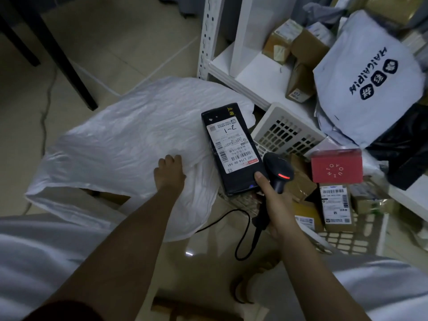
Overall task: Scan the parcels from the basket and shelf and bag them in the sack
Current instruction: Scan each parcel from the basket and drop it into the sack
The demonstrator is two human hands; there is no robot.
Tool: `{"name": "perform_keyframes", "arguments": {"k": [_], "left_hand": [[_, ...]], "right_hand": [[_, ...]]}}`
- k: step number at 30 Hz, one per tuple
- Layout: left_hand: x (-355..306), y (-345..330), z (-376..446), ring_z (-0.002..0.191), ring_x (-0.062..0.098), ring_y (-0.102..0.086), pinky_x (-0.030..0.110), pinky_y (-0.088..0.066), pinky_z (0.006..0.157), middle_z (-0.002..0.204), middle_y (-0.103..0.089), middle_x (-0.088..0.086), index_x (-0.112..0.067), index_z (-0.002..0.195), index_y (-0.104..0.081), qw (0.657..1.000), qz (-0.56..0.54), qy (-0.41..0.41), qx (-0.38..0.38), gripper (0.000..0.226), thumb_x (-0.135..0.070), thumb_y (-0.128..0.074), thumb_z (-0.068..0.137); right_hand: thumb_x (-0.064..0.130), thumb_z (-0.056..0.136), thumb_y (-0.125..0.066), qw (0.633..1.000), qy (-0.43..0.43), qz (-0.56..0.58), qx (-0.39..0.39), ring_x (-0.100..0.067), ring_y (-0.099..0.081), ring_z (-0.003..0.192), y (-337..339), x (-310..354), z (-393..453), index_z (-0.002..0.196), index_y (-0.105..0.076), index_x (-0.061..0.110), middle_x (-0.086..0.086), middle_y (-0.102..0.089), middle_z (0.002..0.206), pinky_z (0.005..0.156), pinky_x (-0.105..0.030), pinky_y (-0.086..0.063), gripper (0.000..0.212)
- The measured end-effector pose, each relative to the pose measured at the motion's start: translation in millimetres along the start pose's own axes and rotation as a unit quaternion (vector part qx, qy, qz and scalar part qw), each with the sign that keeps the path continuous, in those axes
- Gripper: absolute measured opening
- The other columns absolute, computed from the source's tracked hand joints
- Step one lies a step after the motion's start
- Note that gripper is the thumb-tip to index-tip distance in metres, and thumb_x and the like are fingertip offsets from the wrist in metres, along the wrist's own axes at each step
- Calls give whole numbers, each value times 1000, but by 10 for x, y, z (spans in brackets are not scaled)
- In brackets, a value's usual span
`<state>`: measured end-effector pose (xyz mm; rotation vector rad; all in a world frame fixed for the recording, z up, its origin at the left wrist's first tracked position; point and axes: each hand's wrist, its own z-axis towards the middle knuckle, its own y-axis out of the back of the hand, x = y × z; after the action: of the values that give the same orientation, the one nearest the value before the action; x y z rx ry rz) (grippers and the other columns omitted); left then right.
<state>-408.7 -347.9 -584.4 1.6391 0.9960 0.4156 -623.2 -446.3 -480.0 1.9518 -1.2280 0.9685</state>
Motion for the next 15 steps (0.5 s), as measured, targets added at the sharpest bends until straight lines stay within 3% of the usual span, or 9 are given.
{"name": "perform_keyframes", "arguments": {"k": [5,6,8,10,12,15], "left_hand": [[50,24,172,106,32,-52,37,-40,75,113,-54,14,-4,109,-57,998,-55,-11,-38,18,-13,-48,96],[72,28,181,108,32,-50,38,-41,77,115,-53,13,-5,110,-57,995,-89,-26,-34,21,-19,-54,95],[78,43,156,114,30,-44,40,-42,83,123,-47,12,-7,121,-51,991,-119,-60,-5,50,-36,-70,84],[37,26,122,116,29,-41,38,-43,87,126,-42,13,-7,126,-44,997,-39,-66,-13,76,-48,-78,72],[-41,8,115,114,28,-42,36,-43,88,125,-42,13,-8,126,-41,997,40,-45,-47,84,-54,-79,67],[-122,-27,164,111,28,-44,36,-44,87,123,-44,14,-8,124,-39,994,70,-28,-74,82,-52,-79,68]], "right_hand": [[68,46,-84,1000,-4,12,5,-21,-68,102,0,-1,144,114,-64,34,4,-73,108,97,-52,-50,79],[69,46,-84,1000,-14,15,6,-22,-69,102,-14,-6,157,114,-64,34,4,-73,108,97,-52,-50,79],[73,43,-84,999,-41,20,17,-23,-69,102,-50,-15,167,116,-64,35,2,-73,109,98,-52,-50,85],[74,40,-84,998,-53,29,19,-21,-69,103,-85,-4,150,116,-64,35,4,-73,109,98,-51,-49,88],[71,38,-85,998,-37,44,6,-22,-69,102,-107,36,135,114,-64,35,3,-73,108,98,-50,-50,86],[62,46,-87,998,-21,66,1,-22,-67,105,-122,101,158,117,-62,32,1,-72,111,96,-45,-51,81]]}}
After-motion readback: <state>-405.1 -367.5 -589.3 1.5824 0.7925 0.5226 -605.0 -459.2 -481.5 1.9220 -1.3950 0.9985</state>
